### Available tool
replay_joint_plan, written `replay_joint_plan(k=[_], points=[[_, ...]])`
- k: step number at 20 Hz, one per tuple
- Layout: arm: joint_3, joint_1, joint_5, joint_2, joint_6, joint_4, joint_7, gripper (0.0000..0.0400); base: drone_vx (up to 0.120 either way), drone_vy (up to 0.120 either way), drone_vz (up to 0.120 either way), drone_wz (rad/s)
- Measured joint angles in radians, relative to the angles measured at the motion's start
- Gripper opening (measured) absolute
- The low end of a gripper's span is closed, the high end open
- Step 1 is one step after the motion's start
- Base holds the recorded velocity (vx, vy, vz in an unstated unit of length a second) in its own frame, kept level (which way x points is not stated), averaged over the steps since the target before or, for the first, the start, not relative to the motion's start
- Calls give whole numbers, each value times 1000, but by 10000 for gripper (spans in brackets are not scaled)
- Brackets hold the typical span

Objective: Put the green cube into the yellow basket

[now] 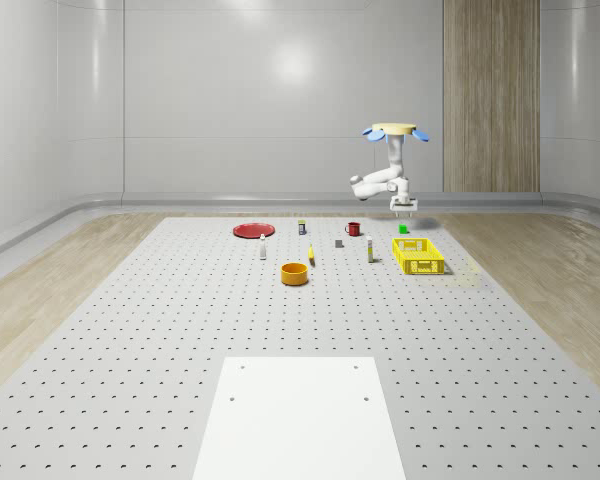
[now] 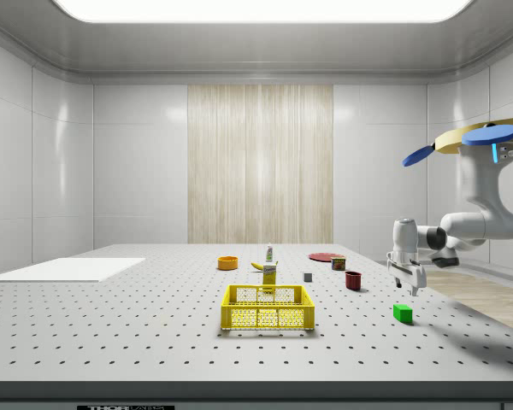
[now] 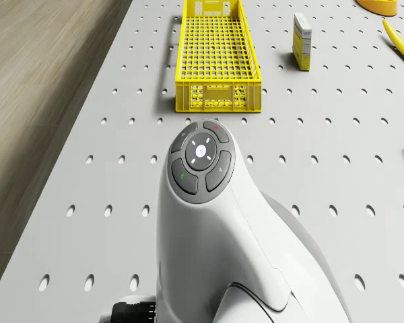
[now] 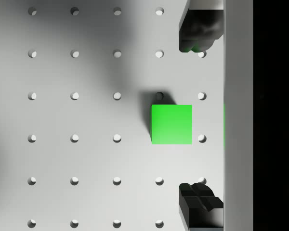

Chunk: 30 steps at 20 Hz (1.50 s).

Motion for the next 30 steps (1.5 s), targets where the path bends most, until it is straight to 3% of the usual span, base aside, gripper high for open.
replay_joint_plan(k=[6, 14, 21, 30], points=[[9, -9, 15, -28, 26, 2, 9, 400, 0, -13, -107, 0], [-44, -15, -26, -77, 91, 18, 7, 400, 0, 0, 0, 0], [-77, -64, -61, -95, 139, 73, 10, 400, 0, 0, 0, 0], [-112, -57, -86, -132, 194, 95, -10, 400, 0, 0, 0, 0]])
